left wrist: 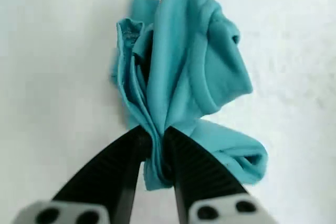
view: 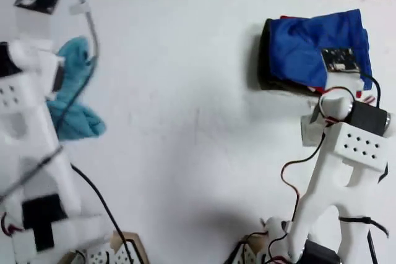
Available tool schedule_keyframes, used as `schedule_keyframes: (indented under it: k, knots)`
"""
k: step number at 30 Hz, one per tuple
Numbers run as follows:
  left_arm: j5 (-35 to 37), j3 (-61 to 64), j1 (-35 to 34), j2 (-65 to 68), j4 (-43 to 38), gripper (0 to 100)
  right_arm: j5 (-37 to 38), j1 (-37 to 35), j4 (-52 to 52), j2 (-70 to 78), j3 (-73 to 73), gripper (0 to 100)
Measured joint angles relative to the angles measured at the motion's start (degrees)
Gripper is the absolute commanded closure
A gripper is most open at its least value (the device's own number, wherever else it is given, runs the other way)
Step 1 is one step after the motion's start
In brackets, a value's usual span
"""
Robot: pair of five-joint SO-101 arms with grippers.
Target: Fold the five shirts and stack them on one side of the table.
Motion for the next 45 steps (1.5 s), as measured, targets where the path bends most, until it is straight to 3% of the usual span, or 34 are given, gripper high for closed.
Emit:
schedule_keyframes:
  k: [4,12,15,22,32,38,40,42,45]
  knots:
    - [0.6,4.5,6.7,-7.5,0.0,97,0.0,0.5,0.0,0.0,0.4,75.4]
    - [7.9,25.4,22.8,-18.5,-0.4,97,-0.2,0.5,0.0,0.0,0.4,75.4]
    - [8.4,30.2,25.8,-23.4,-2.7,96,-0.2,-1.1,0.0,0.0,0.5,75.4]
    - [8.2,43.1,21.2,-26.1,-7.5,78,-3.9,-12.0,0.0,0.0,1.1,75.2]
    - [2.9,60.9,10.5,-26.1,-19.8,79,-9.7,-35.0,-5.0,0.0,1.1,75.1]
    - [2.6,63.5,10.4,-26.1,-24.3,79,-9.7,-36.3,-6.3,0.0,2.0,75.1]
    - [2.6,63.5,10.3,-26.1,-24.7,85,-9.7,-36.1,-6.5,0.0,3.6,75.1]
    - [2.6,63.5,10.2,-26.2,-24.9,97,-9.7,-35.9,-7.4,0.0,5.7,75.1]
    - [2.6,63.5,8.3,-26.3,-25.5,97,-9.7,-35.9,-9.4,0.0,9.3,75.1]
